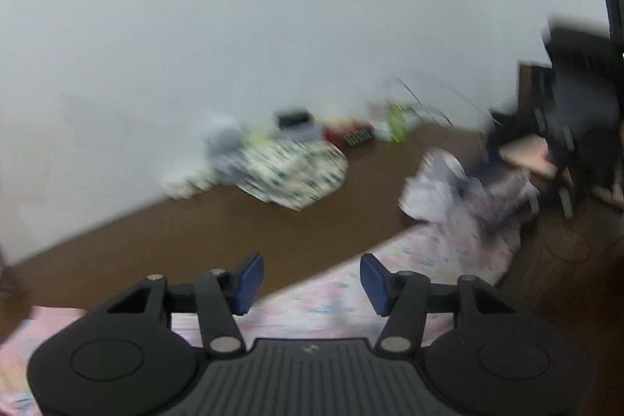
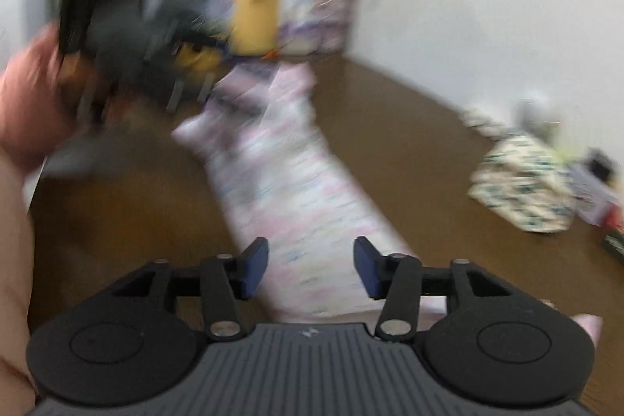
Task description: Fold clothes
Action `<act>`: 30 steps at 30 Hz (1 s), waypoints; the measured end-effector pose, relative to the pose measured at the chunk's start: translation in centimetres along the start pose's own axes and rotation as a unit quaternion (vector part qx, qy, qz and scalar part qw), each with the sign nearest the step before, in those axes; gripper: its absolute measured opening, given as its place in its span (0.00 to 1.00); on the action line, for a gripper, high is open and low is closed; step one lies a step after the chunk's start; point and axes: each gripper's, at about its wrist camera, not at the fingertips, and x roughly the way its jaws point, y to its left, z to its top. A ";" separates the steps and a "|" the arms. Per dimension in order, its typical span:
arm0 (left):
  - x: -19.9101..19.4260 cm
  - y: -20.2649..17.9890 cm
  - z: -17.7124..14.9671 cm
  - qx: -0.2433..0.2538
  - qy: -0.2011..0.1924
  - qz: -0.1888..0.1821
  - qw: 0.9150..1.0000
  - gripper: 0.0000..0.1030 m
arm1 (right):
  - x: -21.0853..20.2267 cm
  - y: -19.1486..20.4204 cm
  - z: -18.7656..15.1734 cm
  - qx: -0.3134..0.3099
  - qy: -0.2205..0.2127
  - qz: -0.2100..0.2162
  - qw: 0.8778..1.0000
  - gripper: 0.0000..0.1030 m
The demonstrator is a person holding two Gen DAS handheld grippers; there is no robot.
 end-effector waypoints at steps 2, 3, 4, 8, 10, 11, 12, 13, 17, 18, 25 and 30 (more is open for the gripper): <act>2.7 -1.1 0.5 0.001 0.034 -0.032 0.999 0.33 | -1.0 -3.9 0.4 0.040 0.011 -0.056 0.998 0.59; 3.7 -1.6 0.7 -0.004 0.048 -0.045 0.998 0.33 | -1.3 -6.4 0.4 0.063 0.027 -0.083 0.994 0.62; 4.6 -2.1 1.0 -0.011 0.060 -0.057 0.996 0.33 | -1.3 -8.9 0.1 0.090 0.045 -0.097 0.990 0.63; 8.3 -2.1 3.7 -0.081 0.078 -0.121 0.986 0.42 | -0.3 -18.1 -2.0 0.222 0.100 -0.095 0.965 0.69; 10.3 -1.8 5.6 -0.131 0.083 -0.153 0.976 0.50 | 1.1 -21.5 -3.5 0.292 0.108 -0.060 0.948 0.69; 11.6 -1.9 6.4 -0.147 0.093 -0.162 0.971 0.53 | 1.7 -22.2 -3.9 0.312 0.108 -0.045 0.943 0.69; 12.9 -1.9 7.2 -0.162 0.104 -0.171 0.966 0.53 | 2.4 -22.8 -4.2 0.325 0.109 -0.032 0.939 0.69; 14.2 -2.0 7.8 -0.179 0.117 -0.174 0.961 0.53 | 3.2 -23.2 -4.4 0.330 0.114 -0.027 0.937 0.69; 18.3 -2.9 8.8 -0.218 0.171 -0.168 0.946 0.48 | 5.3 -23.4 -4.6 0.318 0.147 -0.020 0.936 0.48; 19.1 -3.1 8.7 -0.223 0.180 -0.169 0.943 0.46 | 5.7 -23.4 -4.6 0.313 0.155 -0.018 0.937 0.35; 17.4 -5.1 8.7 -0.177 0.106 -0.172 0.963 0.00 | 2.0 -20.5 -4.0 0.248 0.080 -0.030 0.965 0.03; 10.8 -9.3 8.3 0.012 0.012 -0.169 0.985 0.01 | -4.5 -14.3 -3.9 0.093 -0.005 0.007 0.996 0.03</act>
